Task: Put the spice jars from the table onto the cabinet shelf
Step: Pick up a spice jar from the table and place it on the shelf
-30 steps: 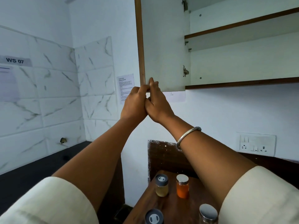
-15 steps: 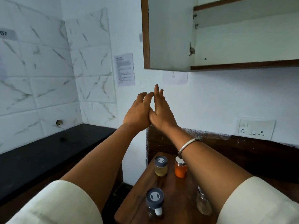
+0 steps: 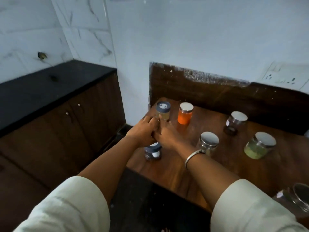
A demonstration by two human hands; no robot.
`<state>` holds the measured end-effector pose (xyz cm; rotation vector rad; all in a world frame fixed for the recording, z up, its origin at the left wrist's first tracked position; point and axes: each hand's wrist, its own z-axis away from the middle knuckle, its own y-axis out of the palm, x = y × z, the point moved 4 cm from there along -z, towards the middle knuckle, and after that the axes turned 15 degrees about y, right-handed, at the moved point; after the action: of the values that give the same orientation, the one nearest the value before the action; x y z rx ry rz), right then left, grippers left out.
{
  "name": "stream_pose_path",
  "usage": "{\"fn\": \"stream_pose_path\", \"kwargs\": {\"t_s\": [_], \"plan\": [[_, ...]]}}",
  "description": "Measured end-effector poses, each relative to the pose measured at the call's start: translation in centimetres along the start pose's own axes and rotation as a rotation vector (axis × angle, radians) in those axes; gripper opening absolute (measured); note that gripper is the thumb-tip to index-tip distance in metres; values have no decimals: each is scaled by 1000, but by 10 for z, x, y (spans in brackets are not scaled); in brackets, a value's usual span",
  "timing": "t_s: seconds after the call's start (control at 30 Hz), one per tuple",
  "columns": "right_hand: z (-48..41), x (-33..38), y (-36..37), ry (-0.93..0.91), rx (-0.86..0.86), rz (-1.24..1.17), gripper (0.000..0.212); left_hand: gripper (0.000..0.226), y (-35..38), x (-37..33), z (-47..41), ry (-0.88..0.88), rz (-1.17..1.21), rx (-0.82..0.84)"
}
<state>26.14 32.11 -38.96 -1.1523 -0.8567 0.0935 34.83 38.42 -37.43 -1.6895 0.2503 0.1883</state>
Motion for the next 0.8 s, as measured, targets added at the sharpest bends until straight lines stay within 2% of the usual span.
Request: {"fn": "stream_pose_path", "kwargs": {"t_s": [0.07, 0.2, 0.33, 0.57, 0.8], "plan": [[-11, -17, 22, 41, 36, -8, 74, 83, 26, 14, -2, -56, 4, 62], [-29, -43, 63, 125, 114, 49, 90, 103, 77, 33, 1, -258, 64, 234], [-41, -57, 89, 140, 196, 57, 98, 101, 111, 38, 3, -329, 84, 289], [-49, -68, 100, 148, 187, -36, 93, 90, 115, 51, -2, -382, 181, 74], [-40, -81, 80, 159, 166, -407, 93, 77, 94, 46, -6, -310, 282, -106]]}}
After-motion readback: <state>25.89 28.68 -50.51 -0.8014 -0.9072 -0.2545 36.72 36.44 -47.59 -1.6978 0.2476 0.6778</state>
